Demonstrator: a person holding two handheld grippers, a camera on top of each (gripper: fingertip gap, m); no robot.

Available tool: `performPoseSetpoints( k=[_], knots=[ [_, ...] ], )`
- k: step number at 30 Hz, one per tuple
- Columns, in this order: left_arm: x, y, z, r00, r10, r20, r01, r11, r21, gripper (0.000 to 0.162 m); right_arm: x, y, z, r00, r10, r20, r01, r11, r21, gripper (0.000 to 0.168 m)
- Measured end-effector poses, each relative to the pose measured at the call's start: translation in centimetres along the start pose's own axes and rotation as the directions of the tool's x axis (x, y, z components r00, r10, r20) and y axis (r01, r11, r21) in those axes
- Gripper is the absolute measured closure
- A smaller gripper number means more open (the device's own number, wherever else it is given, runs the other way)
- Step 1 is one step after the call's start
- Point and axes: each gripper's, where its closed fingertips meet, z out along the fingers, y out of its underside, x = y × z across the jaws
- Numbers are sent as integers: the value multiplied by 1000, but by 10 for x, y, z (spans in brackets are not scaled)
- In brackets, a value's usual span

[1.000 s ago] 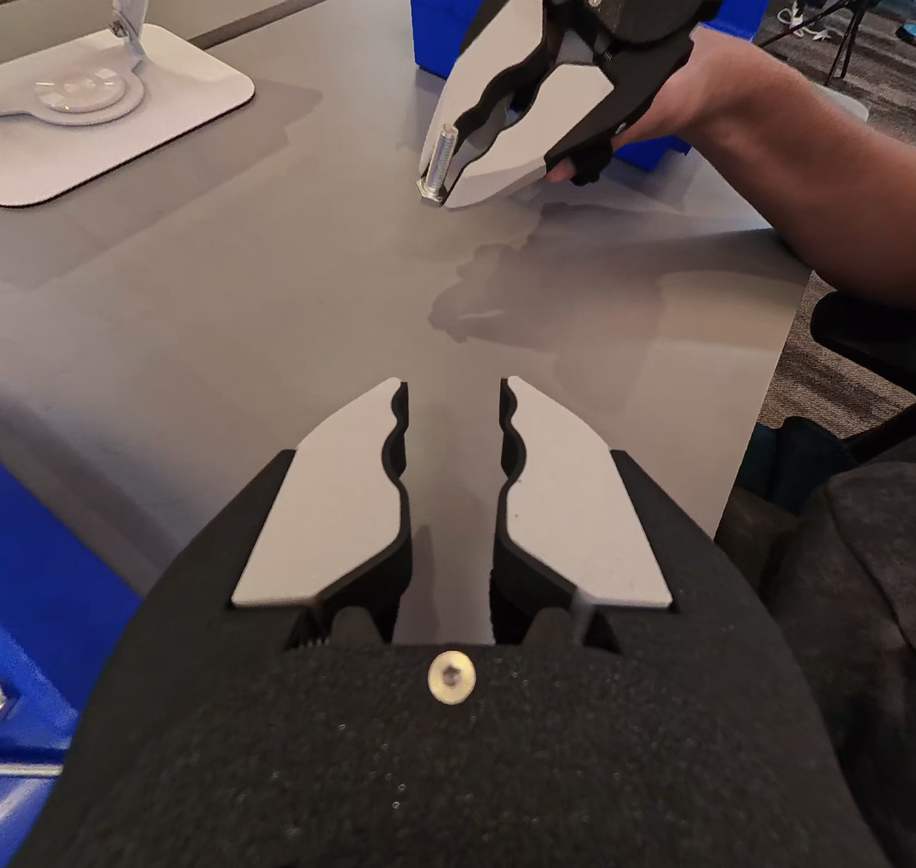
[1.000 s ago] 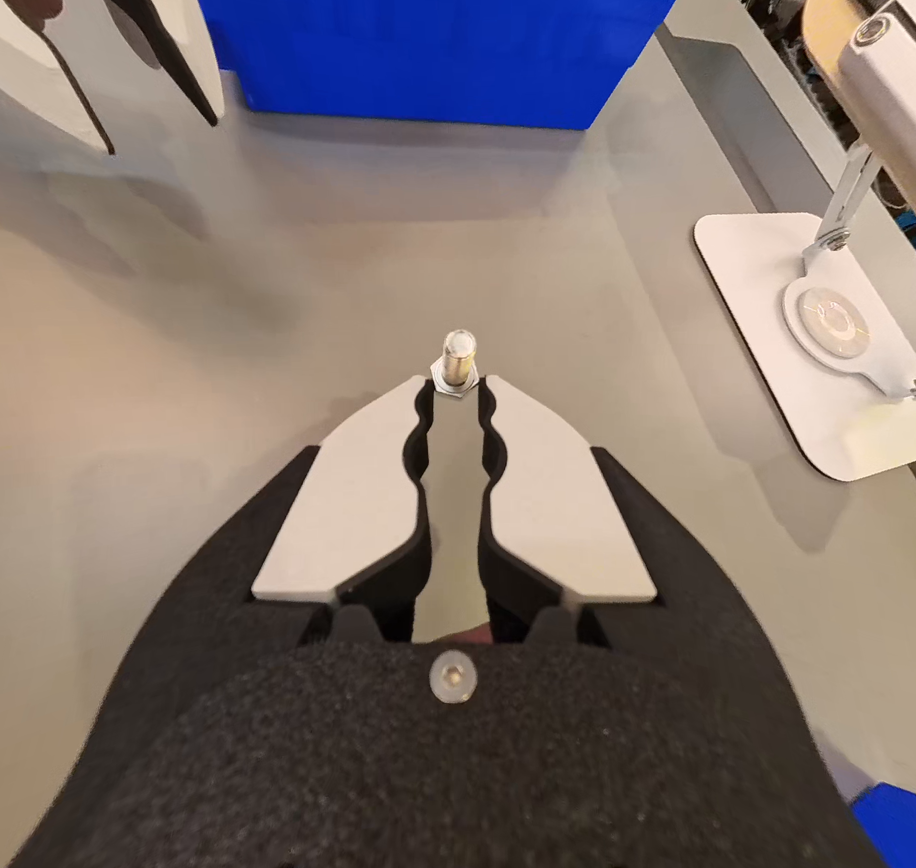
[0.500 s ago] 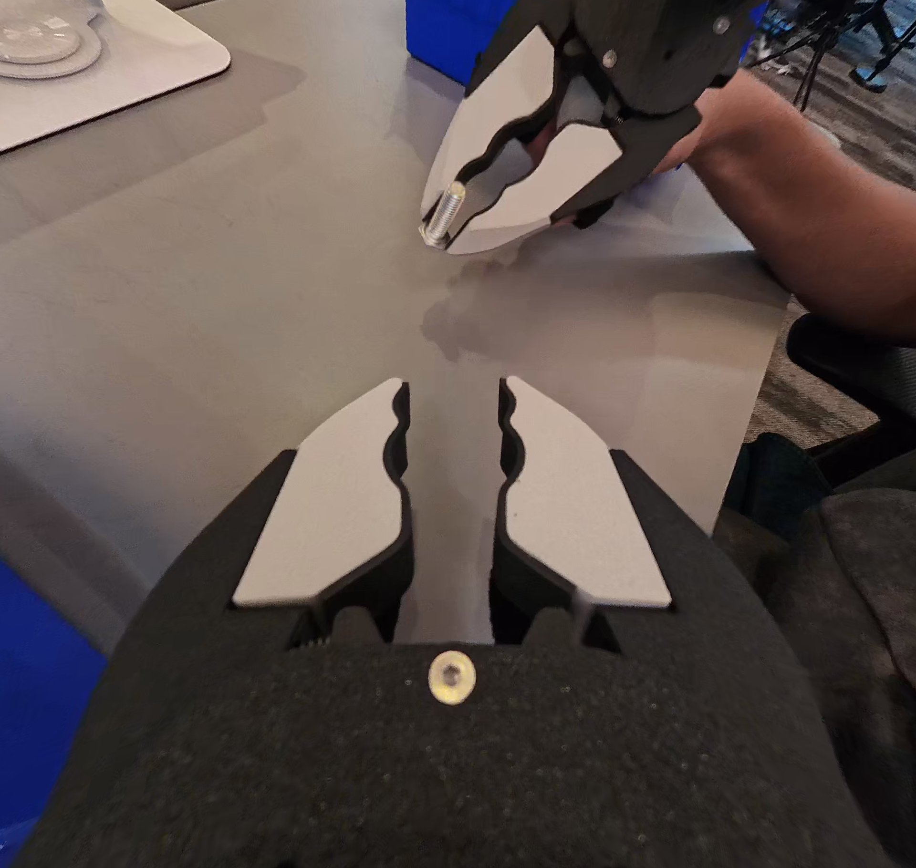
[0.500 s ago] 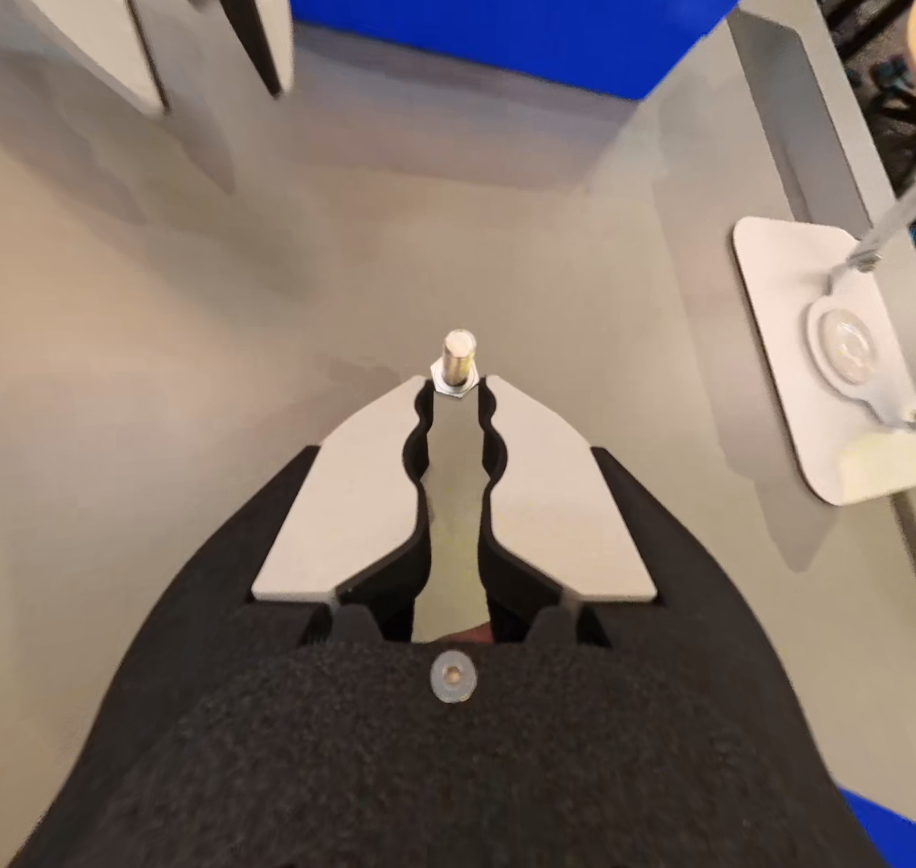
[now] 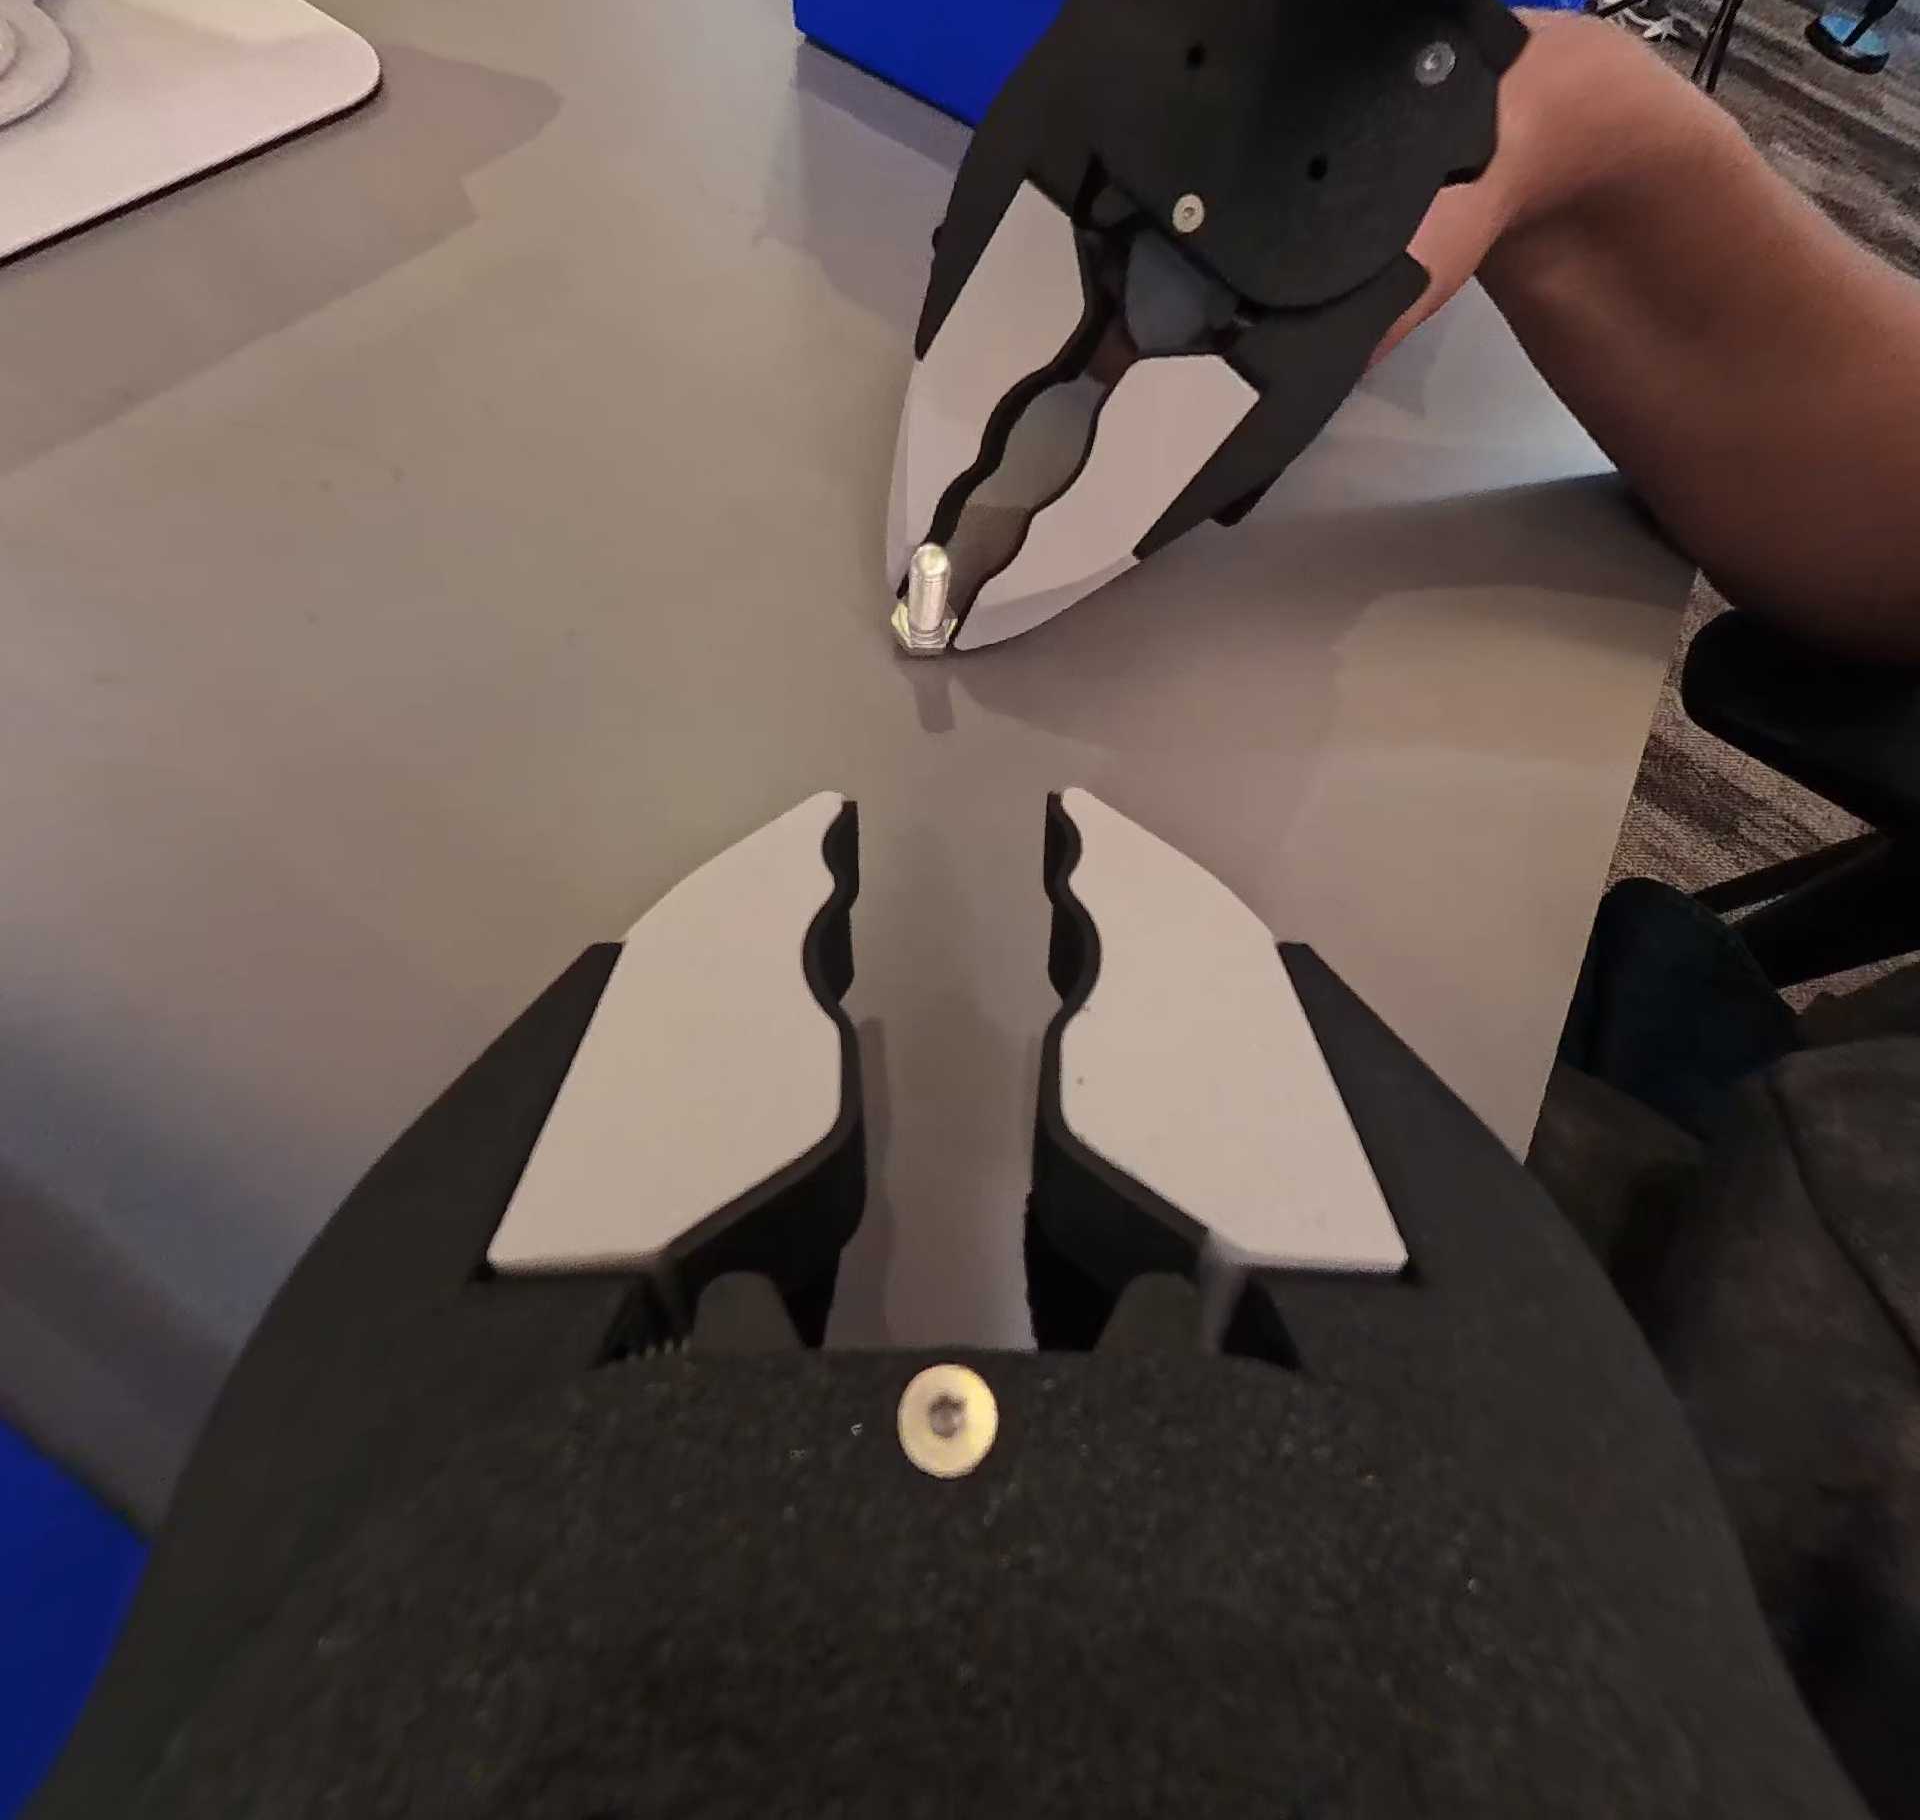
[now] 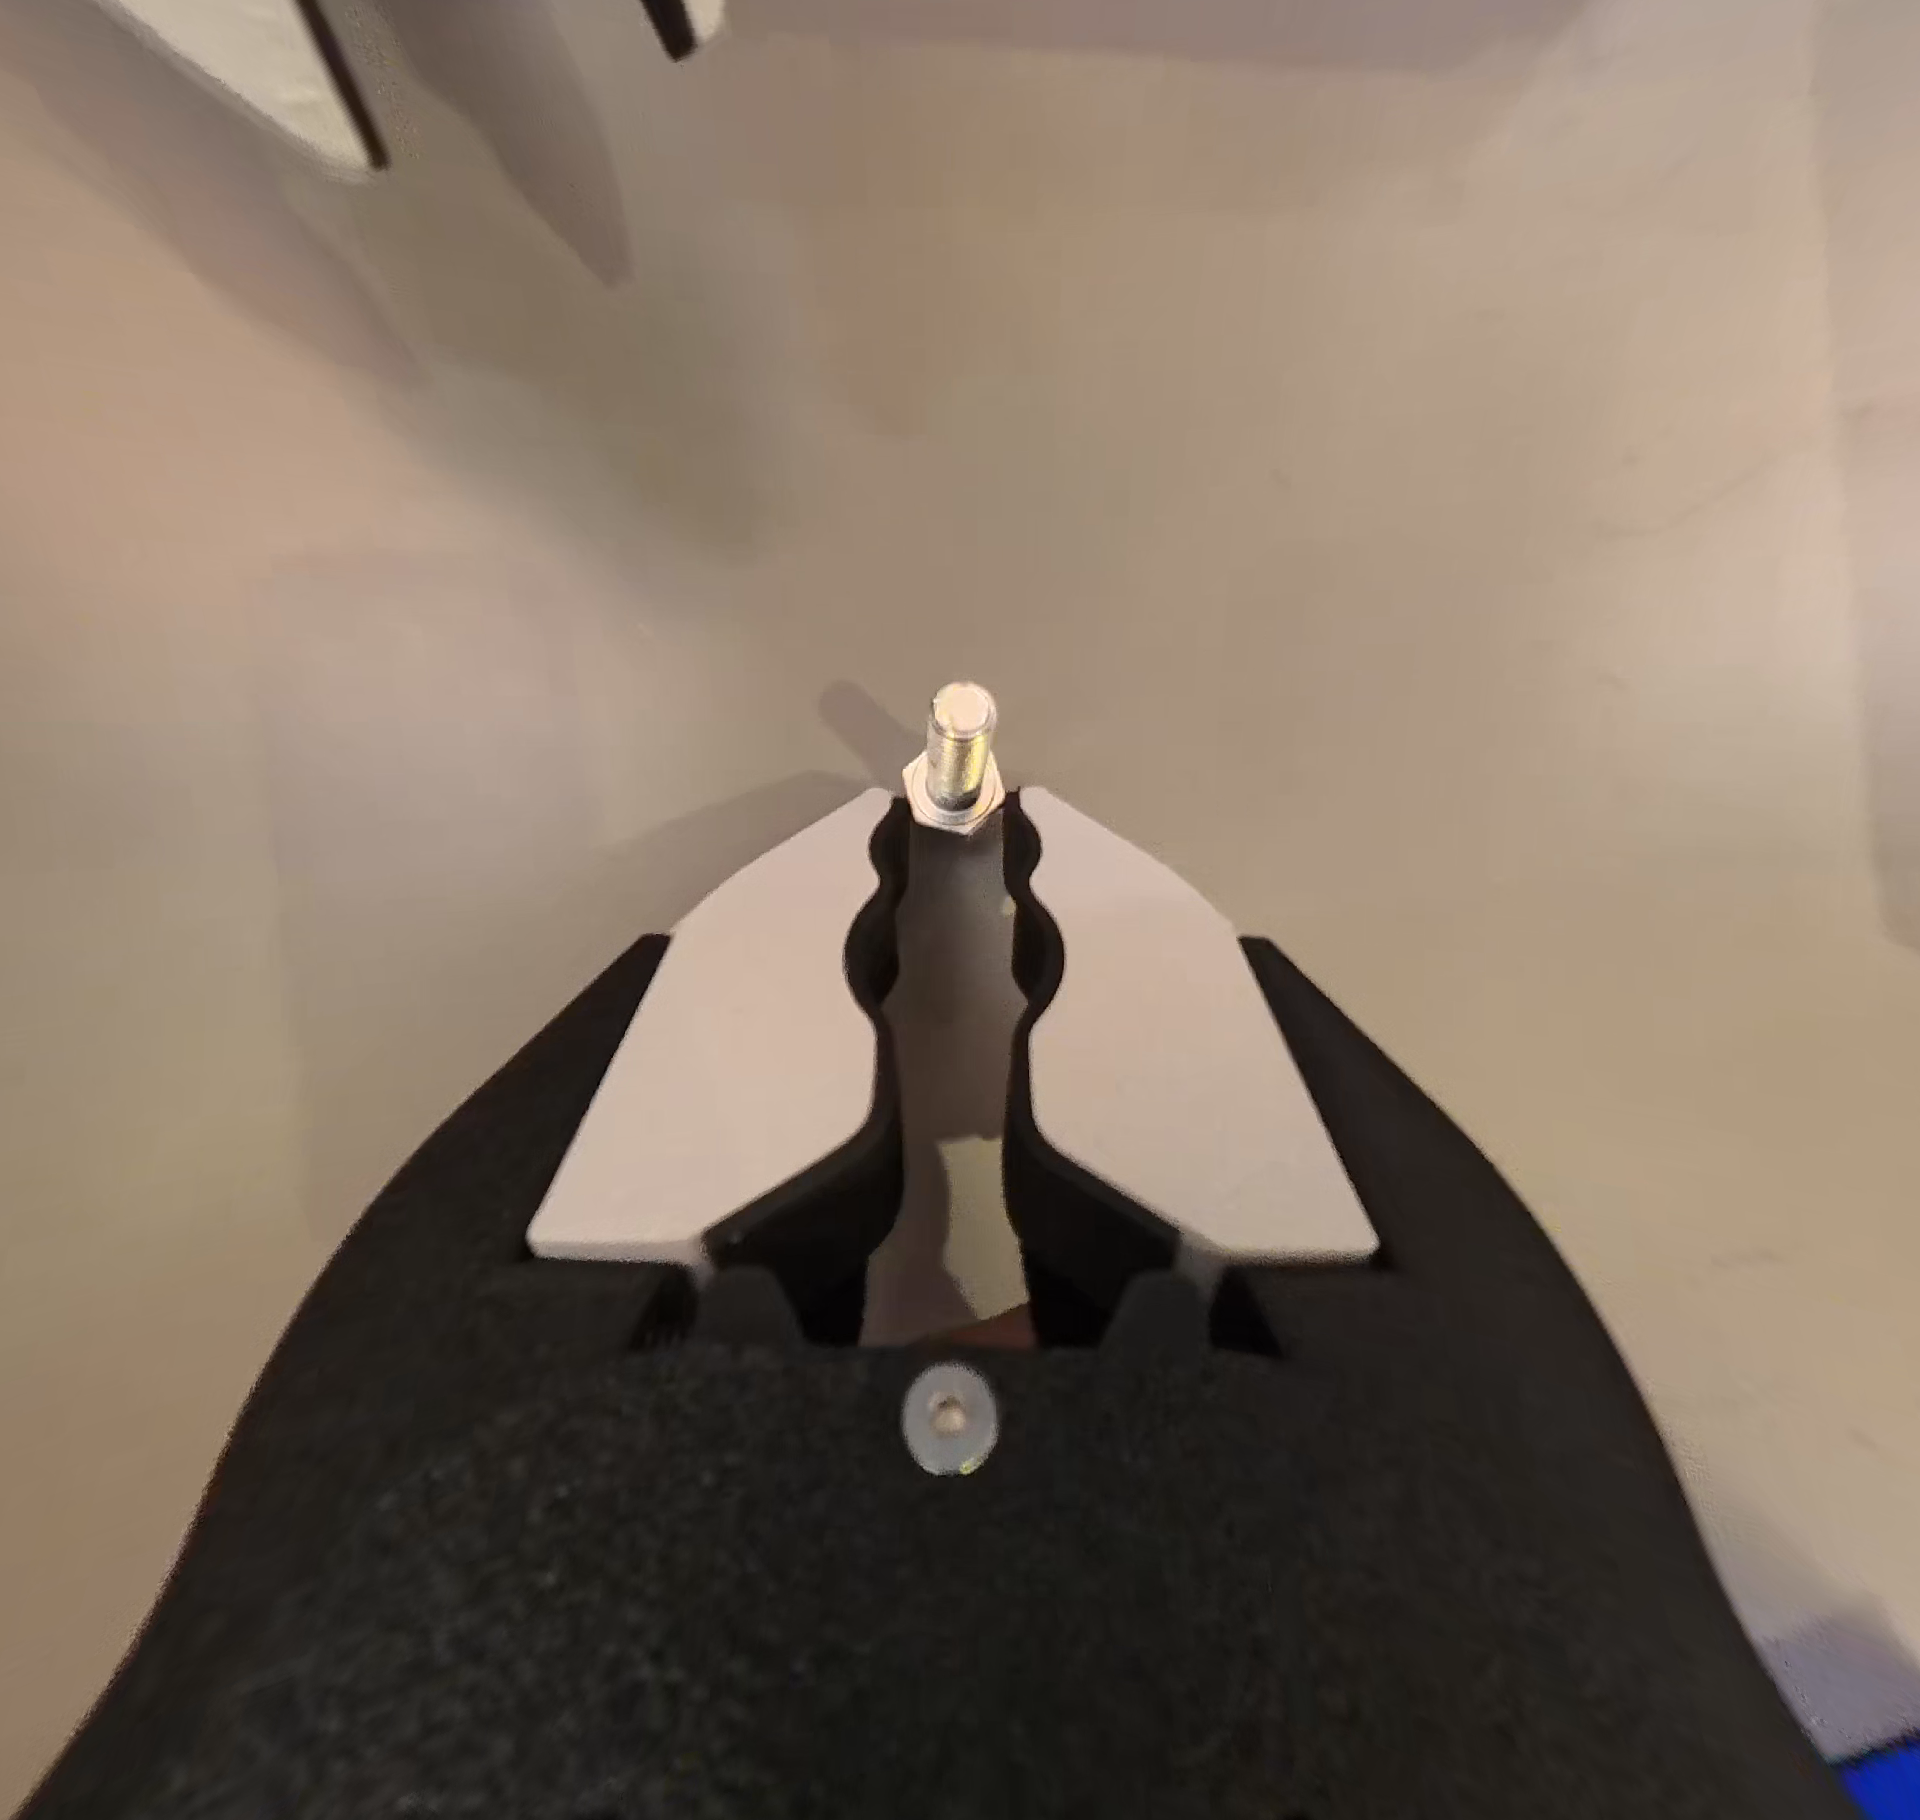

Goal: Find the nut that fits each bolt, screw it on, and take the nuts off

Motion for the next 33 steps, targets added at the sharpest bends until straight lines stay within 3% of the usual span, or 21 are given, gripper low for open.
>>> performPoseSetpoints(
  k=[8,14,19,25,33],
  knots=[
    [6,7,-2,1000,26,2,-26,1000,-16,128,4,2,-1,999,47,7,-48,997,53,151],
    [9,14,-5,999,34,-6,-34,999,-33,127,4,4,-10,994,106,11,-107,983,147,139],
    [9,11,-14,999,46,5,-46,999,-17,128,12,-14,-10,989,147,0,-143,961,235,136],
    [7,8,-23,996,86,40,-85,996,-8,127,8,-11,15,995,100,28,-103,983,155,136],
    [11,9,-22,992,121,38,-120,992,-23,127,15,-12,16,983,147,110,-163,974,159,140]
  ],
)
